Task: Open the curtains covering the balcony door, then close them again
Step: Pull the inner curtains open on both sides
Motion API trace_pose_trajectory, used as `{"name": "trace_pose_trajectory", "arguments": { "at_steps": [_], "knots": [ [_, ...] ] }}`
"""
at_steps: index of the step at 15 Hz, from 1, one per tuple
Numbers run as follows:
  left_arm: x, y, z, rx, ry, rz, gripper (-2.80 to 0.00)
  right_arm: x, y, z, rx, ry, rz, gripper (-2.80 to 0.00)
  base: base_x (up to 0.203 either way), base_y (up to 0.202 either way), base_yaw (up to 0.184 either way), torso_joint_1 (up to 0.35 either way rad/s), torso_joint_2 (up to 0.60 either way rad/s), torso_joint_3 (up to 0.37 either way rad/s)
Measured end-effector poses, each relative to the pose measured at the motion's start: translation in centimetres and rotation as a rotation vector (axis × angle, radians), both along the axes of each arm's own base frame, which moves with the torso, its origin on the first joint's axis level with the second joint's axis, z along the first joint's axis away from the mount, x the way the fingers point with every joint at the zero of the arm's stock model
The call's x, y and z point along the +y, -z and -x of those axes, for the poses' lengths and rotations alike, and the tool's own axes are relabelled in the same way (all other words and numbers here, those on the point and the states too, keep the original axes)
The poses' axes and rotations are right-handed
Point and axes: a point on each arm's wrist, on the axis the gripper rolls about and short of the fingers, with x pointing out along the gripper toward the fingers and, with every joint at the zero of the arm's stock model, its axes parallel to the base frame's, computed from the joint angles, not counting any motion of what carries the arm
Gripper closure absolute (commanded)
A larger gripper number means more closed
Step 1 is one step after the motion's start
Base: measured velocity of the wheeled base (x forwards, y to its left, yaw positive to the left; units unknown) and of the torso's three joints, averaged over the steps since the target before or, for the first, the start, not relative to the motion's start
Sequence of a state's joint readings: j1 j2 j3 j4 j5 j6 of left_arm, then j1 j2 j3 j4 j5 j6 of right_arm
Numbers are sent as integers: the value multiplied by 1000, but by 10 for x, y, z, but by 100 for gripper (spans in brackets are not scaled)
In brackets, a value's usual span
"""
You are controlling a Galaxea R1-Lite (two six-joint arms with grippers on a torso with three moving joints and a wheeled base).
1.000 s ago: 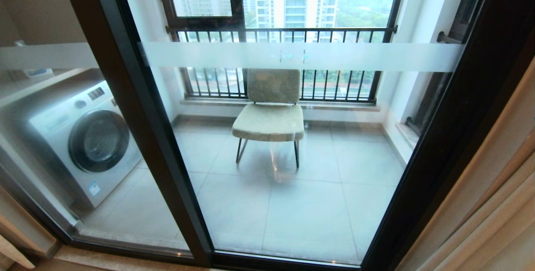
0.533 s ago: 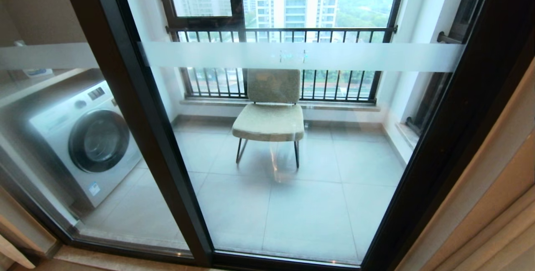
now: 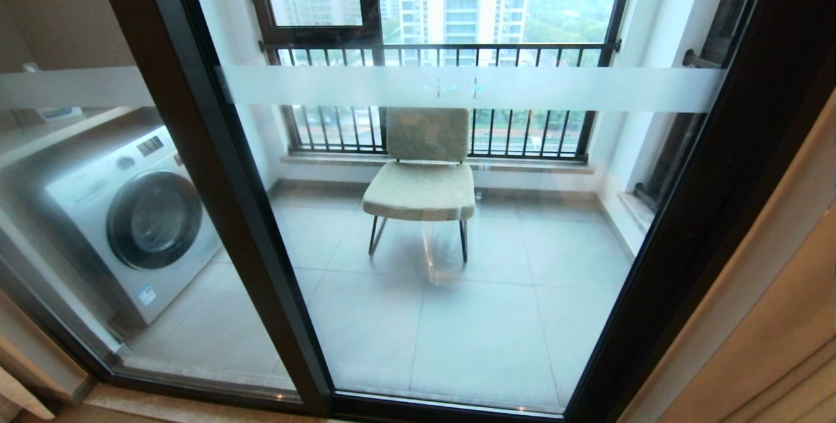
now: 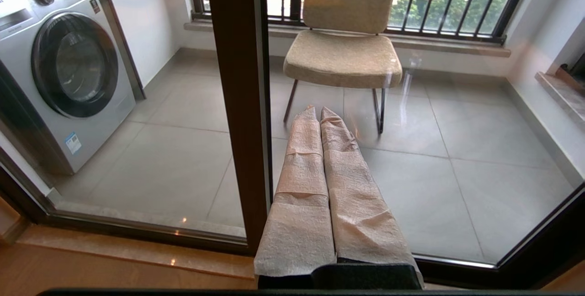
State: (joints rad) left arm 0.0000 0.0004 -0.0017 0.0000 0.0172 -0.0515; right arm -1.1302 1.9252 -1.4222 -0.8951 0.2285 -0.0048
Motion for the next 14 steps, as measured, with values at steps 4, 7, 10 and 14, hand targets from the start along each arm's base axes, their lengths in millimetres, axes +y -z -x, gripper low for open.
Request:
{"name": "trace_pose_trajectory", "arguments": {
  "at_steps": [4,7,10,14],
  "knots": [
    [0,0,0,0,0,0,0,-2,2,3,14,-16,-1,0,0,0,0,0,0,0],
    [0,0,0,0,0,0,0,6,-5,5,31,-67,18,0,0,0,0,0,0,0],
    [0,0,0,0,0,0,0,21,-15,11,39,-108,40,0,0,0,0,0,0,0],
    [0,0,0,0,0,0,0,54,-17,23,81,-205,32,0,0,0,0,0,0,0]
  ]
}}
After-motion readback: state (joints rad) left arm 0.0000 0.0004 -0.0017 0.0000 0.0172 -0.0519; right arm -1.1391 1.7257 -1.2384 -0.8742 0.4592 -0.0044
